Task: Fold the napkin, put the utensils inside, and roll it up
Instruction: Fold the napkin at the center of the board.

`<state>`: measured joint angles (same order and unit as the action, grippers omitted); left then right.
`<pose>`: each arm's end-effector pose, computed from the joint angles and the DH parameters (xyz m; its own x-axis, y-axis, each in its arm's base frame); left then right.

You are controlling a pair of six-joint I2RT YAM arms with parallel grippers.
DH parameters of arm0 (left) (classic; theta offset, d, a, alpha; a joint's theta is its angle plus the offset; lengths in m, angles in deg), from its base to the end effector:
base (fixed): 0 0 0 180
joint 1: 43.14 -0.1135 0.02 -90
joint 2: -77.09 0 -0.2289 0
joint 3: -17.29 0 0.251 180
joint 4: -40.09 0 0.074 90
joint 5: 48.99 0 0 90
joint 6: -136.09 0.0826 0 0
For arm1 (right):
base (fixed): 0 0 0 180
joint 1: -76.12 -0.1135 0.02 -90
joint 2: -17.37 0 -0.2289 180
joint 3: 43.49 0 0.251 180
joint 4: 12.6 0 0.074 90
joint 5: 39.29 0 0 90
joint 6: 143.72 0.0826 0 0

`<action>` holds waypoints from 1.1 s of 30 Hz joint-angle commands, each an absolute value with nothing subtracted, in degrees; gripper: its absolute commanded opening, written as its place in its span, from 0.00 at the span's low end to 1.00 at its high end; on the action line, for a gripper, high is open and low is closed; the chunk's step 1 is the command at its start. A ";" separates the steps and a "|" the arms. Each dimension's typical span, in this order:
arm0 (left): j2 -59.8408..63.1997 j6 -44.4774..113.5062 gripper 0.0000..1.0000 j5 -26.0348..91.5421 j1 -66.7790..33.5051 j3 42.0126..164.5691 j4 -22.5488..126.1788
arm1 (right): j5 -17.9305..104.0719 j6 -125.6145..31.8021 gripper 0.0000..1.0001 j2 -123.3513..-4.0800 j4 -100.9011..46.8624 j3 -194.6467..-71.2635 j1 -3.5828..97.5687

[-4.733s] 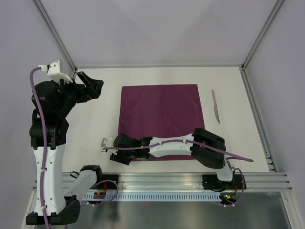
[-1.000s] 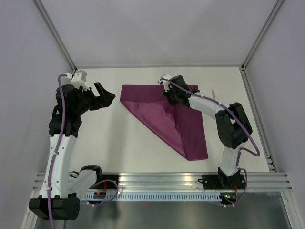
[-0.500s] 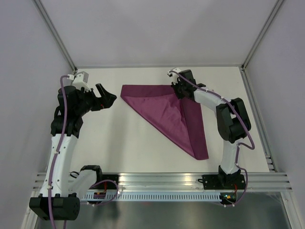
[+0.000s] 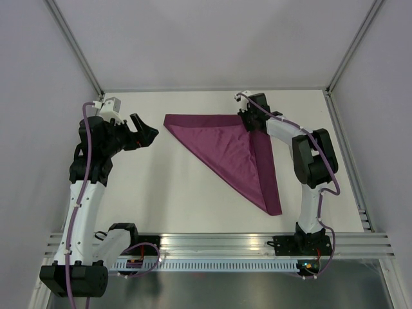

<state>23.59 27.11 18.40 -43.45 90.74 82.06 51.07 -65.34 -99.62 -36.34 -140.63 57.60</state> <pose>0.2592 -0.0304 0.3268 -0.4688 -0.3028 -0.8298 0.2104 0.8741 -0.4378 0.4490 0.1499 0.1243 -0.5773 -0.4058 -0.7086 -0.4386 0.8861 -0.1501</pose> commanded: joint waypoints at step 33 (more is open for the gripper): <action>22.59 26.23 0.97 17.02 -43.75 90.53 80.02 | 52.29 -62.51 0.00 -103.04 -32.75 -147.23 65.39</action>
